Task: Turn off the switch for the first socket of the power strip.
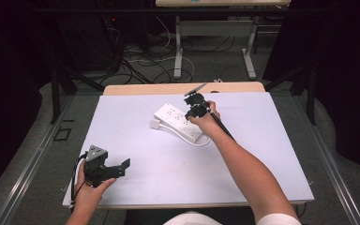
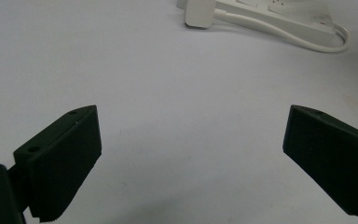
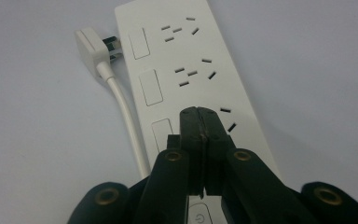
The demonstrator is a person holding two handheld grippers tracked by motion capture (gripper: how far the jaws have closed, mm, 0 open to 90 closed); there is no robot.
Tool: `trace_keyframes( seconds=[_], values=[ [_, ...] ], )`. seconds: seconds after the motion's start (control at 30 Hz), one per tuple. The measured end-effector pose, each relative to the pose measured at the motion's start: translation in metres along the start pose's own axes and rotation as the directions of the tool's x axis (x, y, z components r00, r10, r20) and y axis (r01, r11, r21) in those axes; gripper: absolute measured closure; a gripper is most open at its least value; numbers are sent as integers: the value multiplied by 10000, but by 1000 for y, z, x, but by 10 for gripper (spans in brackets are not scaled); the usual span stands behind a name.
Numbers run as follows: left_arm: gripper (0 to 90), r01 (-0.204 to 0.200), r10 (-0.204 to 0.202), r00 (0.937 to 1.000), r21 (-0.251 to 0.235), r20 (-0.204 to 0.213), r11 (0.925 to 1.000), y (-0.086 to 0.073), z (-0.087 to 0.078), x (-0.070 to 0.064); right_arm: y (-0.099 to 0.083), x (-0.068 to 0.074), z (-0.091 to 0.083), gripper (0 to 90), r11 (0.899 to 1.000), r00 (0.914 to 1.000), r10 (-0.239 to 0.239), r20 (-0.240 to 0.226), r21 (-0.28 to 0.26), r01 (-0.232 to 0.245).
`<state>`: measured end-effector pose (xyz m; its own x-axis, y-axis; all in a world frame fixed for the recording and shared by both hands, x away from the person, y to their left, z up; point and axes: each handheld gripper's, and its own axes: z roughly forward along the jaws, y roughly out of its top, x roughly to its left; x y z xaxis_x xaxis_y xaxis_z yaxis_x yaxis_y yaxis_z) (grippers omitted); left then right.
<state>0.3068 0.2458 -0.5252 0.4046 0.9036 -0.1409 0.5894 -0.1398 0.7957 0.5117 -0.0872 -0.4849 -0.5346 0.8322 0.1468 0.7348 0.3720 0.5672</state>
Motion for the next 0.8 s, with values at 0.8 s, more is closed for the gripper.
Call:
trace_keyframes(
  seconds=[0.8],
  values=[
    [42, -15, 15, 10000, -8, 10, 10000, 0, 0, 0, -1, 14, 23, 900, 9995, 9999, -35, -151, 329, 39]
  ],
)
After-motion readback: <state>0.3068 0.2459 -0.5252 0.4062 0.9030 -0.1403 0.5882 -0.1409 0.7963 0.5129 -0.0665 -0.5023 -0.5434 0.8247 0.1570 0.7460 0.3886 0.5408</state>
